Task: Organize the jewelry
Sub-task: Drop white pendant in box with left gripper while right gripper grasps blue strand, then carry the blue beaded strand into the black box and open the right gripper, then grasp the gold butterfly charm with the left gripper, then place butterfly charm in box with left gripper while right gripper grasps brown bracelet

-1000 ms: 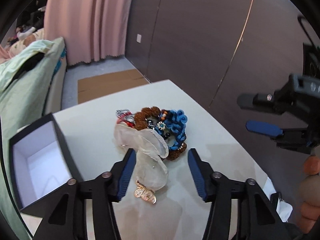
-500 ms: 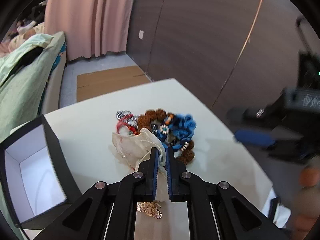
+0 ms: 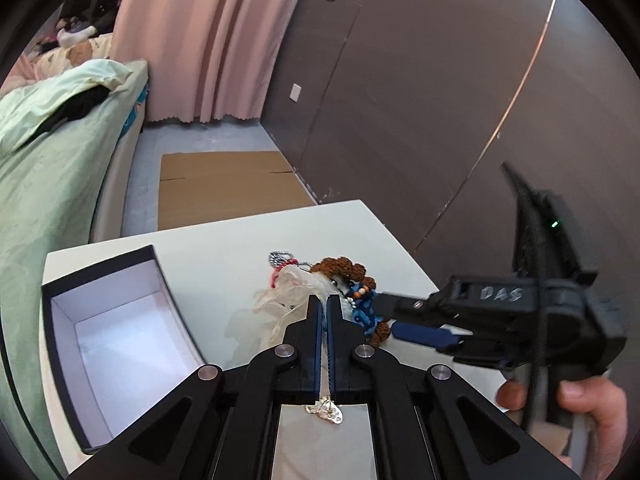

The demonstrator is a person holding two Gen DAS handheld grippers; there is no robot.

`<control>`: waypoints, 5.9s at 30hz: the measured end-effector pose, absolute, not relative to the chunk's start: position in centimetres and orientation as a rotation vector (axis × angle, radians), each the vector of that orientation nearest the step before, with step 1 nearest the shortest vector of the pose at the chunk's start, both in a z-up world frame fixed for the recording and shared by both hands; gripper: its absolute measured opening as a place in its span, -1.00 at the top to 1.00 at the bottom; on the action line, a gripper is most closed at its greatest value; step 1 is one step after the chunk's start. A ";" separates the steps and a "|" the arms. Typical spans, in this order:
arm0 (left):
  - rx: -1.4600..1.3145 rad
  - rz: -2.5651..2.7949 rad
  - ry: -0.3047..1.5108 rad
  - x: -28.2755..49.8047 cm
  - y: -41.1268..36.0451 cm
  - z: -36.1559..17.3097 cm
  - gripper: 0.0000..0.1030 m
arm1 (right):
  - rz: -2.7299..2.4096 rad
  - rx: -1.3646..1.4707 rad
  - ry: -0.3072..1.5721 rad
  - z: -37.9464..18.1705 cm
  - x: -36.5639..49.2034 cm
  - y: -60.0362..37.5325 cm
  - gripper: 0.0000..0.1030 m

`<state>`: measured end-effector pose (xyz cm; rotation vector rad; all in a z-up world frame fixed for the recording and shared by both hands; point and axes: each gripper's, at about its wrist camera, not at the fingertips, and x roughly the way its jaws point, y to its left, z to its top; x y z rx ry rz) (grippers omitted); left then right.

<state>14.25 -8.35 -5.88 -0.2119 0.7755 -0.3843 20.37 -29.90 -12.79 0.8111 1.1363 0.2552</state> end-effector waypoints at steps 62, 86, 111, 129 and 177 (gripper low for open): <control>-0.461 -0.030 0.657 6.5 7.9 -0.9 -0.76 | 0.659 0.622 0.876 -6.4 16.5 -16.0 -0.50; -0.341 -0.222 0.686 8.1 -1.2 -1.7 -0.71 | 0.358 0.698 0.917 -6.5 14.1 -29.3 -0.50; -0.101 -0.396 0.880 9.6 -12.1 -8.5 -0.13 | 0.242 0.700 1.016 -8.6 13.9 -36.1 -0.50; -0.031 -0.325 0.956 11.8 -13.5 -12.6 0.10 | 0.257 0.688 1.028 -8.9 14.5 -36.2 -0.50; -0.359 -0.237 0.811 13.9 0.3 -3.8 0.44 | 0.120 0.421 1.208 -13.5 22.0 -28.1 0.22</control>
